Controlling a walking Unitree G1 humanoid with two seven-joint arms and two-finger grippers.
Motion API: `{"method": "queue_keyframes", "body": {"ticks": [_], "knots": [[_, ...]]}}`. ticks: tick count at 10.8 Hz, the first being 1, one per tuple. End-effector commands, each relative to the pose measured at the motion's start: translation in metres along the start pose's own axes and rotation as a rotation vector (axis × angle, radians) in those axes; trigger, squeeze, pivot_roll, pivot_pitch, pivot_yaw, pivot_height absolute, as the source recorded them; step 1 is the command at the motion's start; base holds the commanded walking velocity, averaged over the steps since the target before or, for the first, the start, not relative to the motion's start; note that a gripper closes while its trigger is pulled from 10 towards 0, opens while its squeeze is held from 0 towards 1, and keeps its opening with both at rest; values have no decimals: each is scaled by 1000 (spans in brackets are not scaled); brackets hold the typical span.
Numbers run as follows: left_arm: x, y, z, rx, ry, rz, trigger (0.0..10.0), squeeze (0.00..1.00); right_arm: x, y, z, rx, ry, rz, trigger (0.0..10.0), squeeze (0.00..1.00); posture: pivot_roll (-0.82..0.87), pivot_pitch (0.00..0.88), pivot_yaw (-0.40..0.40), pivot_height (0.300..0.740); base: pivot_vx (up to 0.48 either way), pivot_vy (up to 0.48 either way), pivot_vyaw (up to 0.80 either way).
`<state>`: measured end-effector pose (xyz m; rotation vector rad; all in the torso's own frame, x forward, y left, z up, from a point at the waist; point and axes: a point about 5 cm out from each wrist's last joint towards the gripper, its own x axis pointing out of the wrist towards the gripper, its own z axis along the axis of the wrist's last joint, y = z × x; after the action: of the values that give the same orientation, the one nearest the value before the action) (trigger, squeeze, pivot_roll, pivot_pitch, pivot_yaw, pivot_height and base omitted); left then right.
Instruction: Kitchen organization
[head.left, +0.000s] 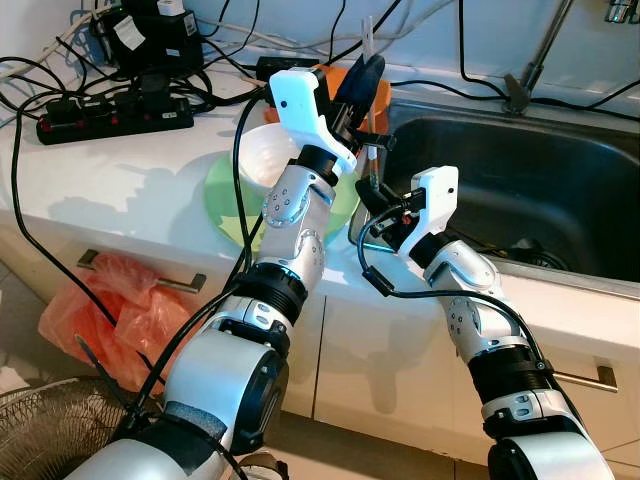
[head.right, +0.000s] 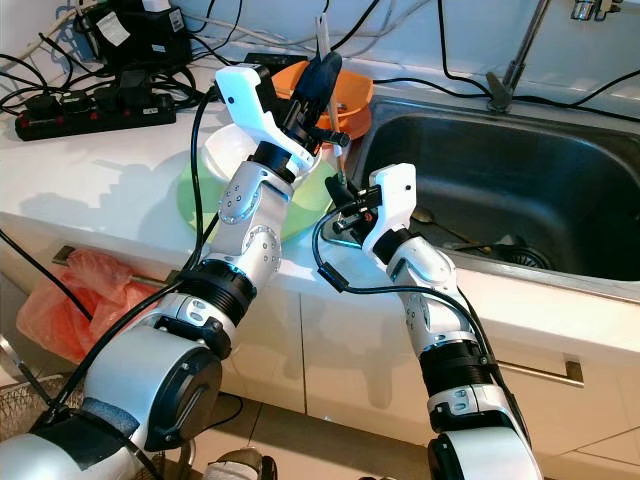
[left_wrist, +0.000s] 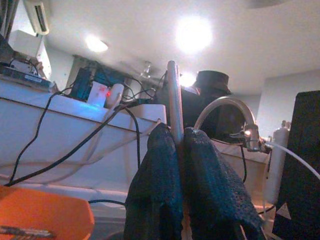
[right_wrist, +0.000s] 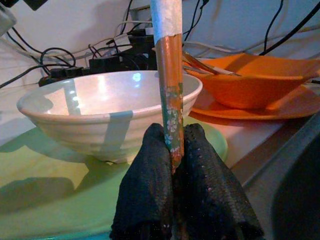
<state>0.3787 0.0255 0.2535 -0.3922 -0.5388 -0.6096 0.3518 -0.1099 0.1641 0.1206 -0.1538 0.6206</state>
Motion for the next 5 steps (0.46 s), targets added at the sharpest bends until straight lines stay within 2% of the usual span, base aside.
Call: {"method": "queue_keyframes", "body": {"ticks": [1, 4, 5], "knots": [[37, -107, -7, -218, 0, -202, 10000, 0, 1, -15, 35, -21, -150, -70, 0, 0, 114, 150, -17, 740, 0, 0, 0], [37, -107, -7, -218, 0, -202, 10000, 0, 1, -15, 35, -21, -150, -70, 0, 0, 114, 150, -17, 740, 0, 0, 0], [36, -107, -8, -214, 10, -202, 10000, 0, 1, -15, 35, -21, -150, -71, 0, 0, 114, 0, 0, 740, 0, 0, 0]]}}
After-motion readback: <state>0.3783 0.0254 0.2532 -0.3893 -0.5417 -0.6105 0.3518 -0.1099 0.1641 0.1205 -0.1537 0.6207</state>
